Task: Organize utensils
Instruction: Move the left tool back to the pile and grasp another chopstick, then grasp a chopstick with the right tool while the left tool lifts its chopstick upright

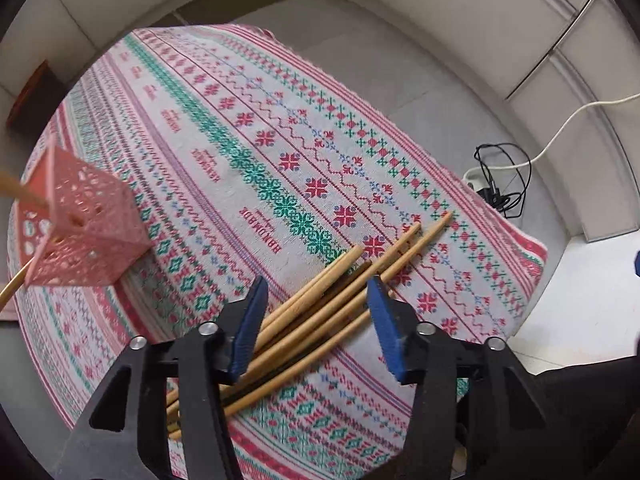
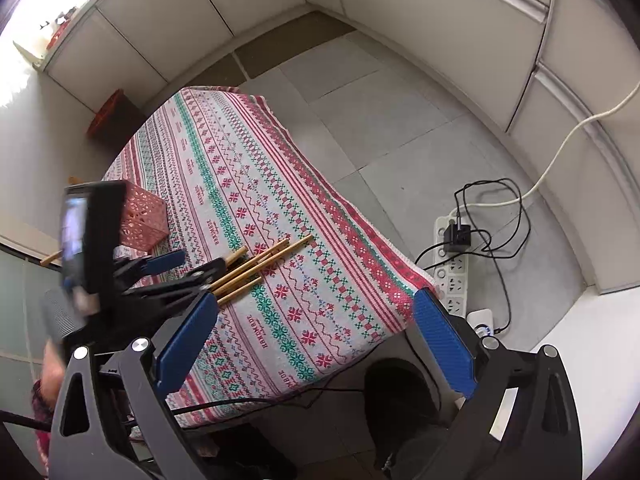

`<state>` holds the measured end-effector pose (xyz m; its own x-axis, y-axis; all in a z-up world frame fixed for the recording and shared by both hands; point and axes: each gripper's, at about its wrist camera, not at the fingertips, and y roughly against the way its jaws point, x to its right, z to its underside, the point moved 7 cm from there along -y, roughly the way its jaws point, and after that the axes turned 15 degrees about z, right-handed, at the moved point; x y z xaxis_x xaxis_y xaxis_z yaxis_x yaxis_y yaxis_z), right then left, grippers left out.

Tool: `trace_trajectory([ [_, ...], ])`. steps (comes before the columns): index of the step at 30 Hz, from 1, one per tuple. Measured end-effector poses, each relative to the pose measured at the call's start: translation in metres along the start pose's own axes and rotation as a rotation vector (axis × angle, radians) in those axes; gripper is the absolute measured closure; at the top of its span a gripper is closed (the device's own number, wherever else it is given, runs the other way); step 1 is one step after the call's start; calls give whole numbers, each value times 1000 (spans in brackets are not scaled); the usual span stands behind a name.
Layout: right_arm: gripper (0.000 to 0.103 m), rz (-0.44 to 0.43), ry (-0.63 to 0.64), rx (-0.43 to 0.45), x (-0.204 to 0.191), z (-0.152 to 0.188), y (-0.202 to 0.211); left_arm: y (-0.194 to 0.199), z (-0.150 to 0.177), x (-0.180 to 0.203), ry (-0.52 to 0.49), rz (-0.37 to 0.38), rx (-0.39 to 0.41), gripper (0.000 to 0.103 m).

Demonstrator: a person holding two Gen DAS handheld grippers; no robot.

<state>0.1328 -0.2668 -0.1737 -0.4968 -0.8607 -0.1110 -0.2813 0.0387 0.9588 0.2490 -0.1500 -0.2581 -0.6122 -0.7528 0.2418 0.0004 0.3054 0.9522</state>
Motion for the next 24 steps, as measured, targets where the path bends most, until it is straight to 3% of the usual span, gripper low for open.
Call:
trace_trajectory([
  [5,8,-31,-13,-39,1,0,-7,-21,-7,-8,-1,15,-42,63],
  [11,8,-55,-25,-83,-1,3,-16,-37,-8,-11,-21,26,-54,82],
  [17,8,-28,-42,-111,-4,4,-29,3,-4,-14,-49,-26,74,96],
  [24,8,-38,-29,-171,-29,7,-50,69,20,-22,-20,-57,234,97],
])
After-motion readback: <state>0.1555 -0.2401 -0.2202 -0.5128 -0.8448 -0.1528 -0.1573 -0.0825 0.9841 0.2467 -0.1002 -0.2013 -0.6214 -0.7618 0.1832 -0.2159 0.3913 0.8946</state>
